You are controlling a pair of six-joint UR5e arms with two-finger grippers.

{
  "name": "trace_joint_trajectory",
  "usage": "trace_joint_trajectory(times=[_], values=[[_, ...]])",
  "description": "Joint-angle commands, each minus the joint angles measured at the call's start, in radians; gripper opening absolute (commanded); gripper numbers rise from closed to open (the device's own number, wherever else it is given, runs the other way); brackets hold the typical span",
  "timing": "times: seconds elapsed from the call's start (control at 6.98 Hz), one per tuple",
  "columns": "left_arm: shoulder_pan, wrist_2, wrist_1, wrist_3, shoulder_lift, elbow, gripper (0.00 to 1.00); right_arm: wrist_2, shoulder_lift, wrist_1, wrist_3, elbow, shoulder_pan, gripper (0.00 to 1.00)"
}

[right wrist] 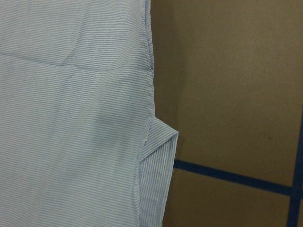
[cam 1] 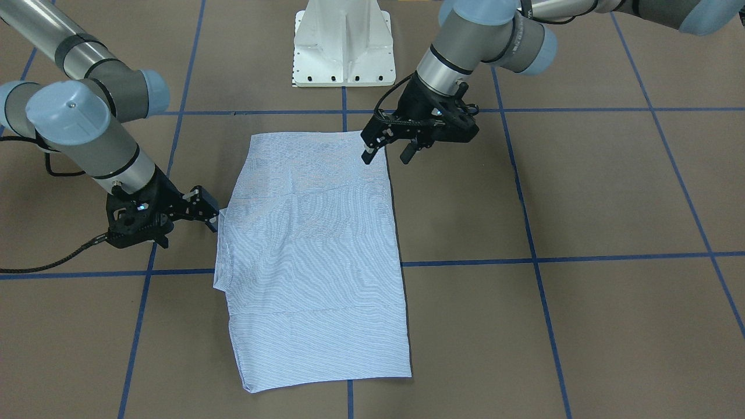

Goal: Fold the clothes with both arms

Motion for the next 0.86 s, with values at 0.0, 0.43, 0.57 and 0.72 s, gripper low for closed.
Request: trace_joint_trajectory(times=[0.0,0.43,0.57,0.72], values=[[0.164,0.145,-0.006,-0.132,0.035,-0.003,1.0,0.08,-0.05,0.007,0.168,0.086,0.0,1.0],[0.229,0.195,-0.002,-0.157,0.04,0.041,0.99,0.085,-0.098,0.007,0.256,0.166,-0.011,1.0],[0.229,0.195,-0.002,-0.155,0.04,0.064,0.99,0.085,-0.098,0.007,0.263,0.169,-0.018,1.0],[0.229,0.193,0.001,-0.155,0.04,0.079,0.99,0.085,-0.098,0.007,0.263,0.172,-0.021,1.0]])
